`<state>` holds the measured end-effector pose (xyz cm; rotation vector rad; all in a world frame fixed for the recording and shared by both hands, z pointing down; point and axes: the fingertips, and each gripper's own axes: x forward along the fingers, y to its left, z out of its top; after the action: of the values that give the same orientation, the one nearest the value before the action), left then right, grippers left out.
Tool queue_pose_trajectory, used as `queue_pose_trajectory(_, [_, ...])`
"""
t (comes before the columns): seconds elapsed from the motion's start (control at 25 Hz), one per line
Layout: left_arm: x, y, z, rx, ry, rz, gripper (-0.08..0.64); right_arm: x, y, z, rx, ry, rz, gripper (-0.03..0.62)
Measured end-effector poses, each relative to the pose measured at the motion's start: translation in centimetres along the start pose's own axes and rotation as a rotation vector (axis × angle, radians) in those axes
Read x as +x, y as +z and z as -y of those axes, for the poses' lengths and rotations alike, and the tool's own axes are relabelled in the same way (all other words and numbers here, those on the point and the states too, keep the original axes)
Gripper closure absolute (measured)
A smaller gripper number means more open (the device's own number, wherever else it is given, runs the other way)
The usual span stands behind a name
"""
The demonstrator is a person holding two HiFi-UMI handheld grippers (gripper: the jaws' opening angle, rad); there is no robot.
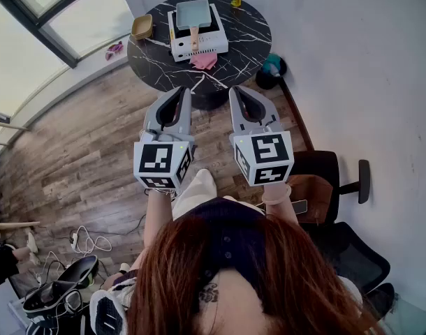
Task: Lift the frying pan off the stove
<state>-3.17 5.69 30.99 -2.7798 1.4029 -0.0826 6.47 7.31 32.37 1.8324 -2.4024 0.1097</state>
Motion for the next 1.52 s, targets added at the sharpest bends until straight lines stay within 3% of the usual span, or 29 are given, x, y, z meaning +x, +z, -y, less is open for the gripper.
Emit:
queue_pose_trajectory(0.4, [-0.3, 0.0, 0.0, 0.016, -0.011, 0.014, 0.548, -0.3, 0.2, -0.3, 0.038, 0.009, 0.034, 0.583])
queue_pose_trajectory(0.68, [3.6, -0.3, -6.9, -0.022, -0.049, -0.003, 0.548, 7.2, 1.9, -1.5, 0.037, -0.018, 0.011, 0.583])
queue_pose_trajectory(1.04, [4.7, -0.4, -10.3, -0.032, -0.091, 0.012, 0.548, 10.7, 2.3, -3.7, -0.035, -0.049, -0.014, 0.583])
queue_pose_trajectory(1.52, [5.9, -1.0, -12.7, -0.055, -0.096, 0.009, 0.548, 13.1, 2.3, -4.1, -0.011, -0.058, -0.028, 0.583])
